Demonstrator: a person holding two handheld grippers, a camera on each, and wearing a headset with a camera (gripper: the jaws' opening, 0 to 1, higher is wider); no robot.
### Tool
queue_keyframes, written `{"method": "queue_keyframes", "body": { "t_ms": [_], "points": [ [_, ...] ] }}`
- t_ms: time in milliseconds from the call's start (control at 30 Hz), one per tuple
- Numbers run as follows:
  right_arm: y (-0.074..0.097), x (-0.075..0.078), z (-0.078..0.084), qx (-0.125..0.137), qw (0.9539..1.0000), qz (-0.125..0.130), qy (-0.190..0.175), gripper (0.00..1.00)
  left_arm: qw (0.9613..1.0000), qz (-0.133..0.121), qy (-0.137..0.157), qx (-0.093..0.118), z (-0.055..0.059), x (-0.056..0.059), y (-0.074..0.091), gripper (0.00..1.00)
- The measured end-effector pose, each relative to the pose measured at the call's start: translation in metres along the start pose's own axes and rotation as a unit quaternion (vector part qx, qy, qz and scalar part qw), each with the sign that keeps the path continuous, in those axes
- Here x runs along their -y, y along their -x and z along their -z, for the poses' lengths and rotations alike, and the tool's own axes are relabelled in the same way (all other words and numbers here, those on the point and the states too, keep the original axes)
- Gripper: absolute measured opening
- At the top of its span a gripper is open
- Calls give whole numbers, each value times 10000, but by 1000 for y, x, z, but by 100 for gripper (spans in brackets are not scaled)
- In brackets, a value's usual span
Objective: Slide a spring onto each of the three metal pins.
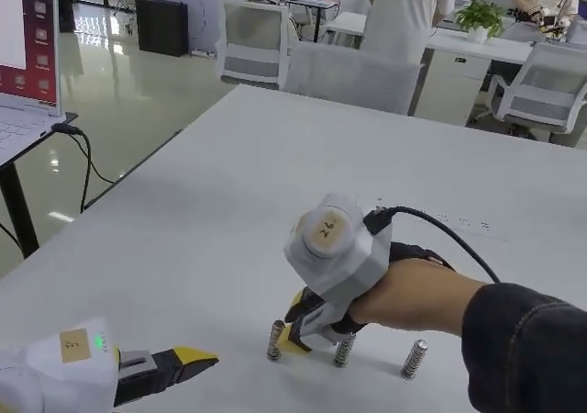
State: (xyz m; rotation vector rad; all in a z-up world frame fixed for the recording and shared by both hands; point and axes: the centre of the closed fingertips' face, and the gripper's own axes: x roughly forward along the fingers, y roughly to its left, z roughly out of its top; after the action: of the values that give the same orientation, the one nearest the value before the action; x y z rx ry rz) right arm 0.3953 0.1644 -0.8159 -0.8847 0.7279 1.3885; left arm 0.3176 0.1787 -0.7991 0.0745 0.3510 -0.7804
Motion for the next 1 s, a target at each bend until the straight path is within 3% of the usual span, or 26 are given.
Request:
{"method": "queue_keyframes", "body": {
  "t_ms": [567, 1000],
  "points": [
    [23, -12, 5, 351, 9989, 121, -286, 21, 10000, 10, -72, 5, -7, -1, -1, 48],
    [31, -35, 14, 625, 9967, 143, -500, 26, 9999, 50, -125, 2, -9, 0, -2, 49]
  ]
}}
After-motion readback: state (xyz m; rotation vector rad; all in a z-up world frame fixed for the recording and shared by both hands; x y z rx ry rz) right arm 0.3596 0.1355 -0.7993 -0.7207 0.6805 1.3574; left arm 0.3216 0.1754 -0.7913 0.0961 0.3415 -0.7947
